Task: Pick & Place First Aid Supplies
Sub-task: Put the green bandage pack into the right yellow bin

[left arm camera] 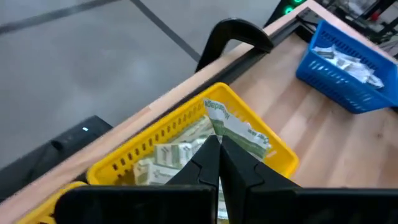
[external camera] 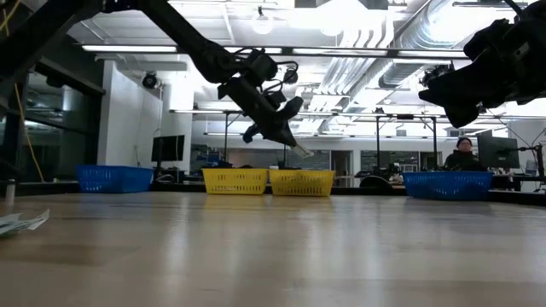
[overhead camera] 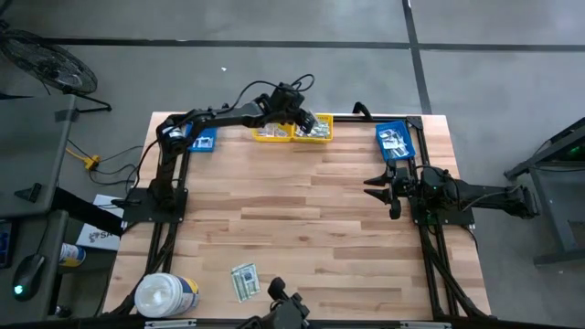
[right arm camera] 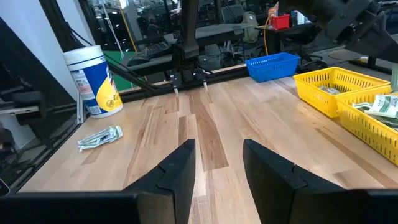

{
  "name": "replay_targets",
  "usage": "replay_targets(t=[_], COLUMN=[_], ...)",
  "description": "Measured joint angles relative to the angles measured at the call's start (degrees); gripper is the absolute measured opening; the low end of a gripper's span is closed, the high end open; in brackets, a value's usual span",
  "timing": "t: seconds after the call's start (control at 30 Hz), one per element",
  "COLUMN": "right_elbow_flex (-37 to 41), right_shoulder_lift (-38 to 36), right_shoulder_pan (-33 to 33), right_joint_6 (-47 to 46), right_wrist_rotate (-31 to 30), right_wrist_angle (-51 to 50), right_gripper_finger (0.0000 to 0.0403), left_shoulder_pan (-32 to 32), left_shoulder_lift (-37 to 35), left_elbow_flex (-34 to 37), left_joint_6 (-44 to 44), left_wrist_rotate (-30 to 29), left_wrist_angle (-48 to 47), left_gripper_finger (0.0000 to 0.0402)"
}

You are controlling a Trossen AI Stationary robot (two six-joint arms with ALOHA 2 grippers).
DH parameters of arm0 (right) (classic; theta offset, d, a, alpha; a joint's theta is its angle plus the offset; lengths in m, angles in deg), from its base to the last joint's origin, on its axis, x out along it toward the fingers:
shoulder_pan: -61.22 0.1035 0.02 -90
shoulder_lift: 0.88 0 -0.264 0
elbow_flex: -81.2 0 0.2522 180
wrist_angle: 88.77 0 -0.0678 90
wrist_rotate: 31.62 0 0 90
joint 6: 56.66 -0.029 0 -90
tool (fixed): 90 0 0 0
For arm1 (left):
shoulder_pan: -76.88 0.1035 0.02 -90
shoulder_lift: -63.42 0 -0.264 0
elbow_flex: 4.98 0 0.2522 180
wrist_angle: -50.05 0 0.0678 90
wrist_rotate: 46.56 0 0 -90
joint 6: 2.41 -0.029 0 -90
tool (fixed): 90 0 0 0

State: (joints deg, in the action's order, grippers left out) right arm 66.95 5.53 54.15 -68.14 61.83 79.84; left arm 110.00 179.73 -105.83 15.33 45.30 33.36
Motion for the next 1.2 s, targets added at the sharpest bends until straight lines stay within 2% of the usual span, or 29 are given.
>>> replay_targets(t=[0.43, 0.9, 1.2], right_elbow_flex=[0.0, 0.0, 0.0], right_shoulder_lift=[0.0, 0.0, 0.0], right_shoulder_pan=[0.0, 0.0, 0.0], right_joint_6=[0.0, 0.0, 0.0], right_wrist_rotate=[0.0, 0.0, 0.0], right_wrist_angle=[0.0, 0.0, 0.0], right_gripper_finger=[0.0129, 0.0129, 0.0129], left_shoulder_pan=[0.3, 0.3, 0.3], left_shoulder_lift=[0.0, 0.0, 0.1], left_elbow_flex=[0.0, 0.0, 0.0], left_joint_6=[3.3, 3.6, 4.0], left_wrist_rotate=[1.1, 0.2, -2.8], left_wrist_angle=[-1.3, -1.5, -1.5], left_gripper_finger=[0.0005, 0.0072, 0.0094])
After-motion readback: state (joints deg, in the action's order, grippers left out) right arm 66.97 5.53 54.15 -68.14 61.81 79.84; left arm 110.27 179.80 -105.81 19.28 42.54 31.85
